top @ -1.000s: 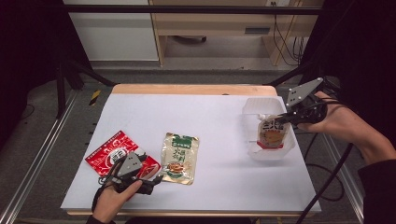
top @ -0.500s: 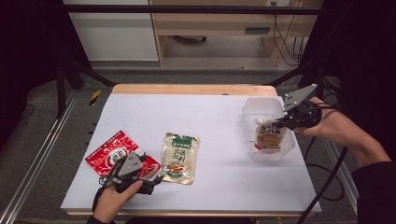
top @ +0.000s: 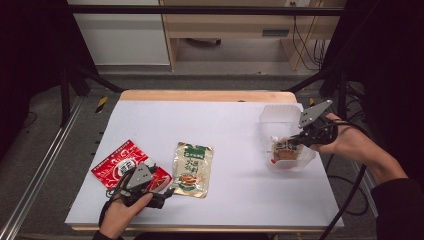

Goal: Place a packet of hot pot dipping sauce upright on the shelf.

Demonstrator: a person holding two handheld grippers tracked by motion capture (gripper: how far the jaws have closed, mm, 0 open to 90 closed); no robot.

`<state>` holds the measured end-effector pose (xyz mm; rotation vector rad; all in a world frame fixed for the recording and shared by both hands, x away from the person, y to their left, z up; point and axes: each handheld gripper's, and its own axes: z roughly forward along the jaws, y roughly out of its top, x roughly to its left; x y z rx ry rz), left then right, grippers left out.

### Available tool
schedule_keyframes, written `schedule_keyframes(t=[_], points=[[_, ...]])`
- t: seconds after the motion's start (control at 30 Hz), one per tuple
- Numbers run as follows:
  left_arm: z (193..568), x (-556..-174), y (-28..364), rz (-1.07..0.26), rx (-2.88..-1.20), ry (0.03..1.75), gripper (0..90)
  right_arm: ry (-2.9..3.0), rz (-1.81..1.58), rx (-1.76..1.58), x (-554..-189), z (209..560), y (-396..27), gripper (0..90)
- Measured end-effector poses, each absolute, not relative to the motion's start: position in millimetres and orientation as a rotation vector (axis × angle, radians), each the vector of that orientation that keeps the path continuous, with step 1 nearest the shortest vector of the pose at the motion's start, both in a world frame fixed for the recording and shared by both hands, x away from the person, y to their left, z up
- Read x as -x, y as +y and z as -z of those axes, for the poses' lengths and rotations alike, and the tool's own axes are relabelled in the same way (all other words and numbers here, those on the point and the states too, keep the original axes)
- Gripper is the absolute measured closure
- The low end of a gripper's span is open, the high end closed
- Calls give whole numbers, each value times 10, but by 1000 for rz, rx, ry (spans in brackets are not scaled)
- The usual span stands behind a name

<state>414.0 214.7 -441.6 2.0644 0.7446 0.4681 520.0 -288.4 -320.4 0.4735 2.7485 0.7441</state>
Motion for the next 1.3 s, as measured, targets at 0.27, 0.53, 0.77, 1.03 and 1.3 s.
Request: schedule_keyframes(t=[0.27, 0.53, 0.77, 1.03, 1.3], points=[[4415, -4141, 2150, -467, -2064, 745, 69, 2761, -728, -467, -5217, 3246, -2854, 891], [4413, -4139, 2149, -466, -2064, 744, 69, 2769, -721, -455, -5220, 3260, -2865, 889], [4416, -4139, 2149, -465, -2068, 744, 69, 2773, -708, -458, -5217, 3271, -2883, 872], [4416, -4140, 2154, -466, -2068, 746, 69, 2773, -685, -479, -5204, 3284, -2939, 846], [4414, -4141, 2156, -460, -2062, 750, 69, 2788, -666, -502, -5186, 3301, -2976, 796]])
